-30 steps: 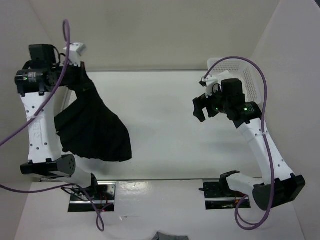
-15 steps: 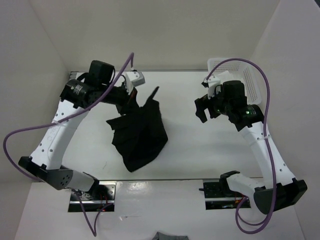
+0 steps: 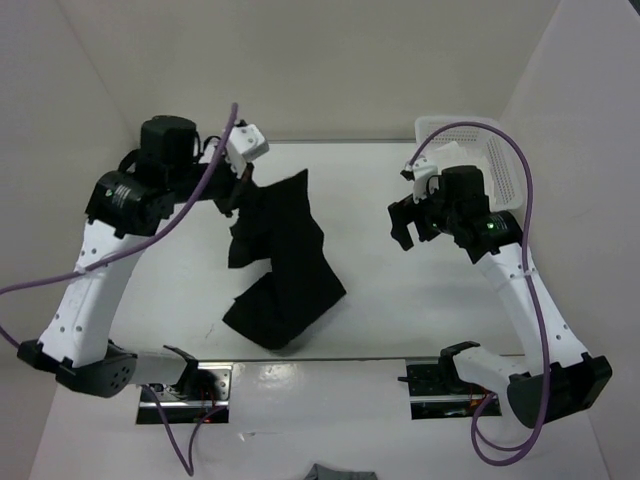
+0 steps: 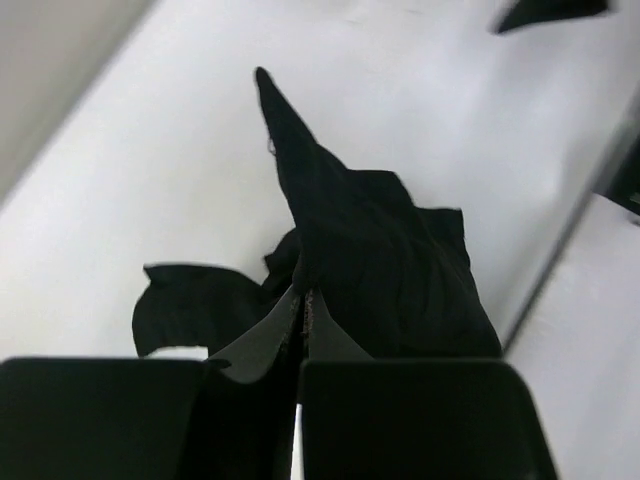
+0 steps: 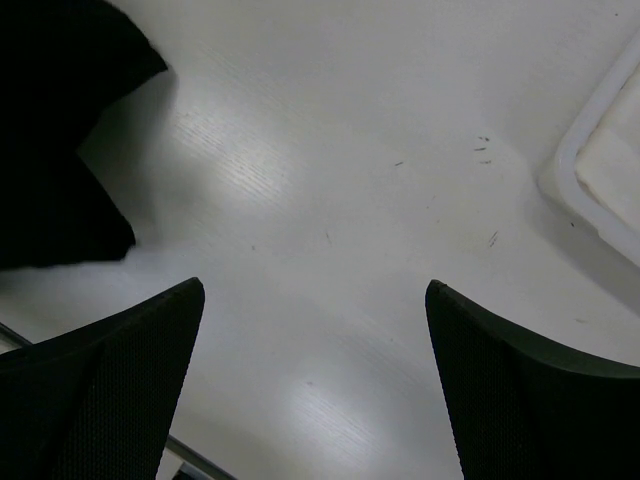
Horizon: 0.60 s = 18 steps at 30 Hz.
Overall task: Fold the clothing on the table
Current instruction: Flatten the skirt out
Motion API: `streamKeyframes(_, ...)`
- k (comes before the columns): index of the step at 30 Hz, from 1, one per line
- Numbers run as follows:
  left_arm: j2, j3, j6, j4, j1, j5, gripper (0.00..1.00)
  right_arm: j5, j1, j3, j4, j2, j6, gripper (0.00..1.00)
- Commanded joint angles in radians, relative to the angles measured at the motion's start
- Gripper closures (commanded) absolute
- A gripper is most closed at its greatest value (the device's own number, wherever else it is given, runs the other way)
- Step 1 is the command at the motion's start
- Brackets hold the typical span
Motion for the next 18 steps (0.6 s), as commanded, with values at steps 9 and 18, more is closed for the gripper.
streamKeyframes(9, -0.034, -0.372, -0.014, 0.226, 0.226, -0.296, 1.00, -0.015, 0.000, -0.026, 0.049, -0.041, -0.001, 0.05)
streamKeyframes(18, 0.109, -0.483, 0.010, 0.339, 0.458, -0.379, 1.00, -0.024, 0.000, -0.026, 0.049, -0.051, -0.001, 0.05)
